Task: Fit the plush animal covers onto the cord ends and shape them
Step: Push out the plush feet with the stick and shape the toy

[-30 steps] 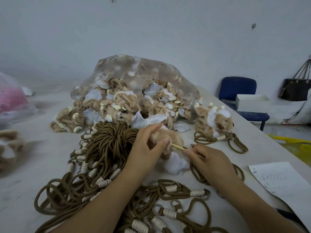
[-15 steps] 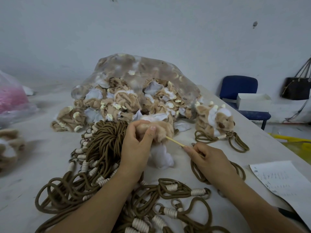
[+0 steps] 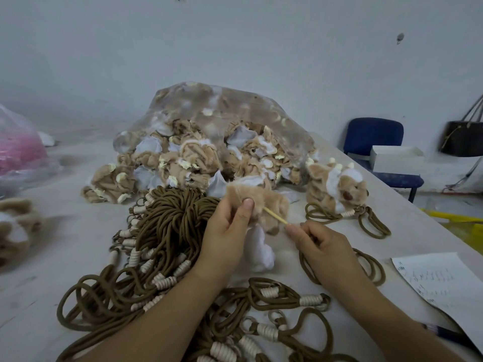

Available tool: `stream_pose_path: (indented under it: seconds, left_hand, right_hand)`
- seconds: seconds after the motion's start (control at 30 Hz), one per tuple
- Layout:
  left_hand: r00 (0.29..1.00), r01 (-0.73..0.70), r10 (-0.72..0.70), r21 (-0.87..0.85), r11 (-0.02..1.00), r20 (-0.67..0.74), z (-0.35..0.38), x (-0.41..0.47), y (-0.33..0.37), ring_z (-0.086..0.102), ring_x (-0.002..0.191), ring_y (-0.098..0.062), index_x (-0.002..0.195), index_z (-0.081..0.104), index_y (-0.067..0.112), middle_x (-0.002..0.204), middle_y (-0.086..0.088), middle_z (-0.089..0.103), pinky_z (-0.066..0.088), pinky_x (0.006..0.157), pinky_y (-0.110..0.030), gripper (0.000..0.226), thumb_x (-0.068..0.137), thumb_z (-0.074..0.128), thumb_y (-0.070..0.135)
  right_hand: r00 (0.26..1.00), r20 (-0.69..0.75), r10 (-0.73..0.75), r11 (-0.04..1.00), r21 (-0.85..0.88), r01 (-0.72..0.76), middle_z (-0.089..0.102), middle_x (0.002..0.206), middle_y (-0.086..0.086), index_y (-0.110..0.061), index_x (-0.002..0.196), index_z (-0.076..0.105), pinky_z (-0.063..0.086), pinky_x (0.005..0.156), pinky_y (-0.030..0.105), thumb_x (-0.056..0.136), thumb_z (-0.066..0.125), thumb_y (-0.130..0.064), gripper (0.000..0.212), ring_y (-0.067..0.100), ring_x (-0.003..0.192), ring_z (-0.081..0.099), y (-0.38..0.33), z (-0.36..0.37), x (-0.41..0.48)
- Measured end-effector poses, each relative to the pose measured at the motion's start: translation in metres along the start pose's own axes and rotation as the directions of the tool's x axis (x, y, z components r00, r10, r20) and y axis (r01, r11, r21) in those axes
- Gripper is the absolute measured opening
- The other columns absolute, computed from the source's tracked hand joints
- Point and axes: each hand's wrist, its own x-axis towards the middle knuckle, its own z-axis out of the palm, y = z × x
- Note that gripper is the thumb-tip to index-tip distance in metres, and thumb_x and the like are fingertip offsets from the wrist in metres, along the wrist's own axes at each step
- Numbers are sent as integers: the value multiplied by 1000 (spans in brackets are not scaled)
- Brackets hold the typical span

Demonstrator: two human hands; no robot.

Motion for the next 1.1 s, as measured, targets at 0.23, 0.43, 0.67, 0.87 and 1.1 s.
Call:
stream_pose_path:
  seconds: [0.23, 0.43, 0.67, 0.87, 1.1]
  left_hand:
    - [997, 71, -73, -183, 981, -4, -1, 0, 0, 67, 77, -22, 87, 67, 10, 82, -12, 69, 55, 73, -27, 38, 88, 59, 48]
    - [983, 33, -63, -173, 984, -175, -6, 5, -6, 68, 82, -24, 89, 60, 8, 81, -11, 69, 57, 76, -36, 36, 82, 61, 43]
    - [998, -36, 33, -69, 997, -45, 1, 1, -3, 64, 69, -6, 86, 50, -2, 68, 4, 66, 53, 69, -18, 21, 94, 55, 17]
    - [998, -57, 61, -93, 994, 32, 4, -3, 3, 65, 73, -12, 84, 54, -12, 72, -2, 67, 52, 71, -19, 40, 90, 55, 28]
    - [991, 50, -37, -94, 994, 132, 10, -5, 0, 58, 67, -6, 69, 58, 20, 65, 10, 59, 52, 72, -21, 30, 94, 48, 32]
  right_hand:
    - [997, 10, -70, 987, -146, 71, 52, 61, 0, -21, 61, 47, 38, 52, 28, 74, 39, -71, 52, 16, 56, 48, 6, -4, 3]
    - [999, 20, -28, 972, -231, 31, 51, 51, -2, -22, 62, 46, 37, 50, 25, 72, 32, -76, 57, 11, 58, 51, 12, -8, 4]
    - [997, 47, -68, 980, -184, 75, 52, 58, -1, -23, 60, 46, 38, 51, 28, 75, 38, -74, 54, 14, 54, 49, 10, -8, 4]
    - [998, 54, -44, 982, -179, 53, 56, 58, -2, -21, 60, 56, 37, 51, 21, 71, 43, -74, 55, 9, 54, 52, 11, -22, 7]
    - [1000, 2, -19, 1000, 17, 18, 42, 47, -5, -17, 56, 46, 33, 46, 14, 70, 52, -68, 54, 3, 45, 40, 4, -7, 3]
